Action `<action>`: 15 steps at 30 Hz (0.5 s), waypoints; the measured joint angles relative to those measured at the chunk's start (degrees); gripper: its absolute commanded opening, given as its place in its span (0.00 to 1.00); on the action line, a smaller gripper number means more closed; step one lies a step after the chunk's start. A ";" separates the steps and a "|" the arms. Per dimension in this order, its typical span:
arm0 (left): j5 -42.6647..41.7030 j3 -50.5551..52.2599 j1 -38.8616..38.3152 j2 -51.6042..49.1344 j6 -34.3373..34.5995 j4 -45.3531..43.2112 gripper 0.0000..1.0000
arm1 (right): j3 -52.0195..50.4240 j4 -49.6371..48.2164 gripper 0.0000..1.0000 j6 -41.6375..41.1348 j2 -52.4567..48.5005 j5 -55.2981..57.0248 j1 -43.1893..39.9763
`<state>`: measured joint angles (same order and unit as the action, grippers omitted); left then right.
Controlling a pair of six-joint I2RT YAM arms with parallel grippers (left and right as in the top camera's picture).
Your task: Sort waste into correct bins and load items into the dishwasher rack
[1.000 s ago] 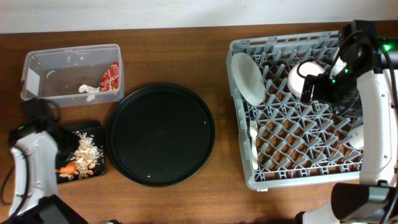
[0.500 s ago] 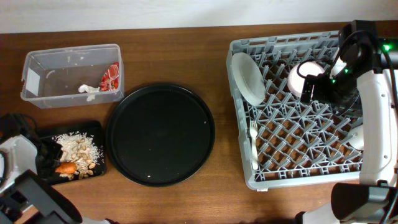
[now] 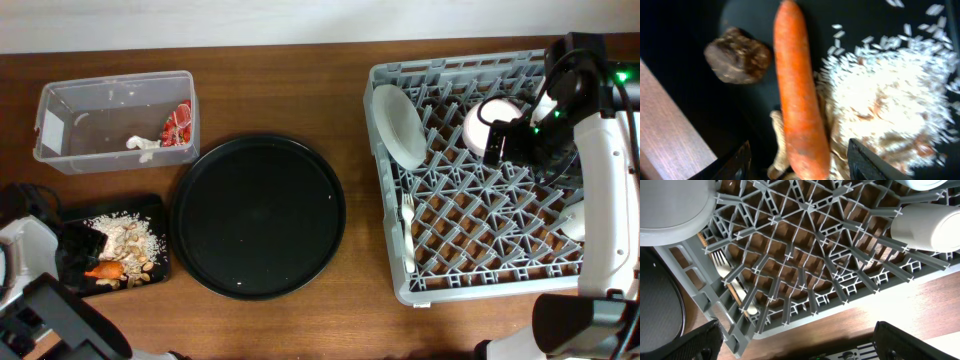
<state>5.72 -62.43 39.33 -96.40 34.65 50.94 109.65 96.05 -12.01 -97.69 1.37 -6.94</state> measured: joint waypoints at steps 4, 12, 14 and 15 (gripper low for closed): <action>-2.38 -0.15 -2.73 3.39 -1.27 0.22 0.65 | 0.00 -0.07 0.99 0.00 0.00 0.00 0.00; -4.24 -5.70 -28.59 7.80 -11.69 -0.22 0.76 | 0.00 -1.64 0.99 1.55 0.00 -1.77 0.00; -4.52 -6.49 -35.82 7.80 -16.09 -0.11 0.80 | 0.00 -2.89 0.99 4.76 0.00 -5.70 0.00; -4.94 -6.99 -40.28 7.80 -17.92 0.13 0.80 | 0.00 -3.10 0.99 5.75 0.00 -6.97 0.00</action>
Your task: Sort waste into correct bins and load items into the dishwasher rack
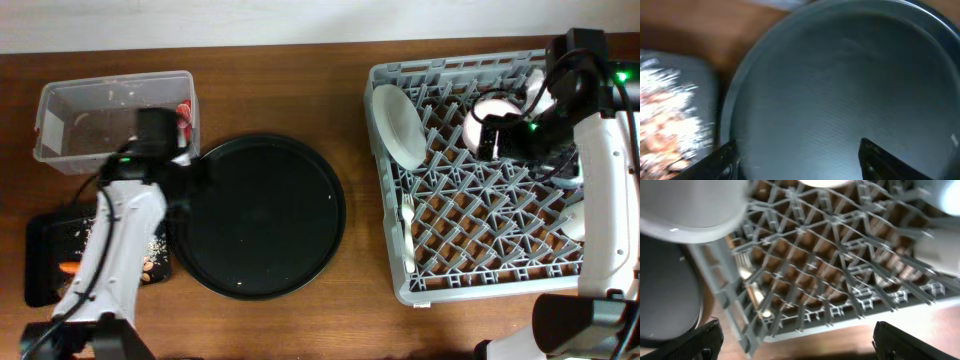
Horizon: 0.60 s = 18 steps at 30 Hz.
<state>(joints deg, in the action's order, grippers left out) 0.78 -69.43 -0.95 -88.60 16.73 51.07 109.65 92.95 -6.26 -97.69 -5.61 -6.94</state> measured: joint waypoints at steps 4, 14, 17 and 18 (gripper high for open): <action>-0.02 -4.42 -7.41 0.00 -4.37 9.90 0.87 | 0.00 0.42 0.99 2.56 0.00 -2.97 0.00; 0.37 -14.08 -5.90 1.20 -7.32 32.04 0.75 | -6.88 -0.09 0.99 3.80 0.74 -4.39 0.00; 1.62 -13.73 -5.75 5.35 -7.34 29.46 0.75 | -15.26 -4.94 0.98 3.85 4.48 -4.42 0.00; 1.77 -13.20 -5.77 7.54 -7.34 27.89 0.75 | -18.69 -7.10 0.99 3.93 7.17 -4.42 0.00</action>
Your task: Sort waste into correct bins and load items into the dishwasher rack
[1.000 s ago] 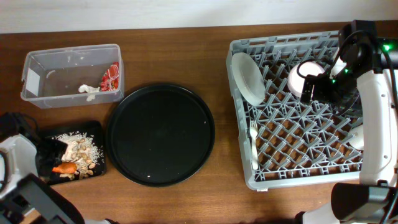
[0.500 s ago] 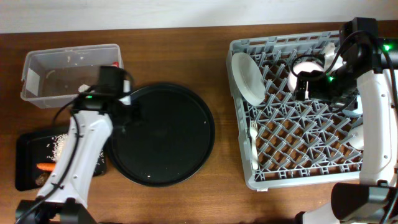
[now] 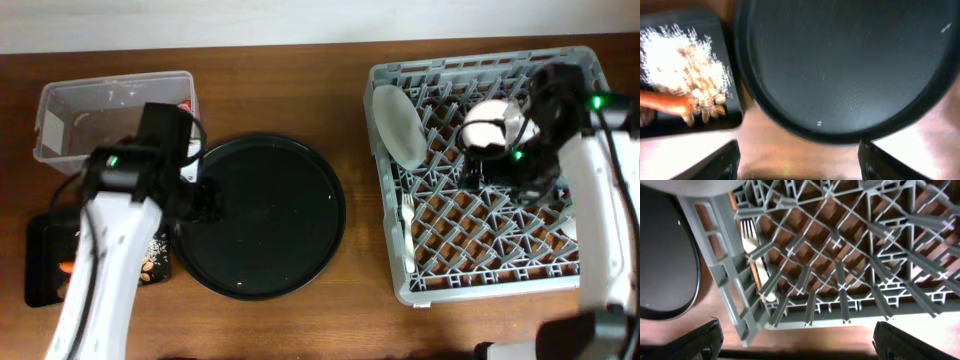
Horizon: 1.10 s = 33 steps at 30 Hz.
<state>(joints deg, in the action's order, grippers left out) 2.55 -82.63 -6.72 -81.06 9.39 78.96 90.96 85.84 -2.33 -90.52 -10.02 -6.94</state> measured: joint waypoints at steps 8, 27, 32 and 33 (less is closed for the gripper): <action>0.90 16.52 0.00 33.00 0.04 -13.07 0.99 | -23.41 -16.63 0.99 -0.04 29.68 -0.02 0.00; 0.90 30.91 0.02 54.71 8.68 -16.09 0.99 | -32.00 -14.38 0.99 -0.76 51.67 0.26 0.00; 0.87 30.91 0.02 54.71 8.68 -16.09 0.99 | -32.00 -14.38 0.99 -0.90 51.69 0.63 3.21; 0.90 30.91 0.02 54.71 8.70 -16.09 0.99 | -32.00 -14.36 0.99 -0.87 51.74 0.68 4.76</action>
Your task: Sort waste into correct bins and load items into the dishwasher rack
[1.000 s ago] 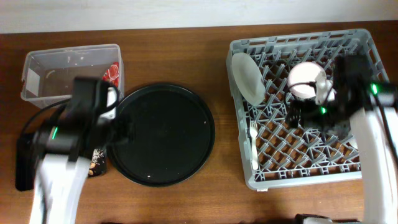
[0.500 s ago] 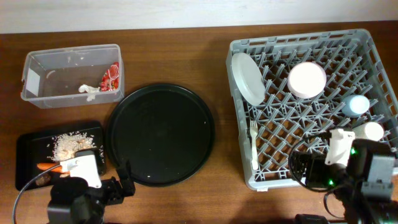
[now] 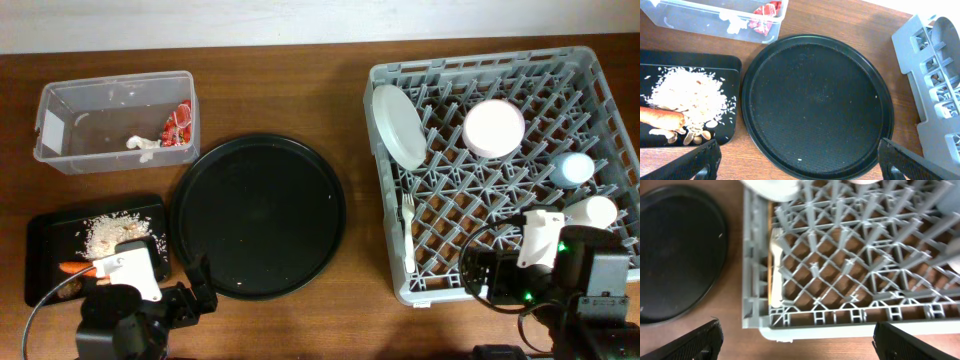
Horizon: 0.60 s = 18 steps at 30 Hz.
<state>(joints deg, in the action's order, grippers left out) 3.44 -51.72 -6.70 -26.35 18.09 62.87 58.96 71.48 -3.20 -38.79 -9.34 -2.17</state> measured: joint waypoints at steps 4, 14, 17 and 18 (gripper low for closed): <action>0.00 0.00 0.00 0.00 0.00 0.02 0.99 | -0.02 -0.52 0.98 -0.02 1.20 1.09 2.80; -0.02 0.11 0.00 0.00 0.17 0.04 0.99 | -18.25 -27.85 0.99 0.72 16.48 1.97 2.93; -0.02 0.20 0.00 0.00 0.17 0.07 0.99 | -27.34 -36.85 0.99 0.68 22.21 1.99 2.97; -0.02 0.20 -0.02 0.00 0.17 0.09 0.99 | -30.97 -40.37 0.99 0.74 24.41 1.97 2.97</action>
<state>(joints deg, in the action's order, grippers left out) 3.42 -51.53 -6.72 -26.35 18.26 62.96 27.99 31.11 -2.46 -14.37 -7.38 0.80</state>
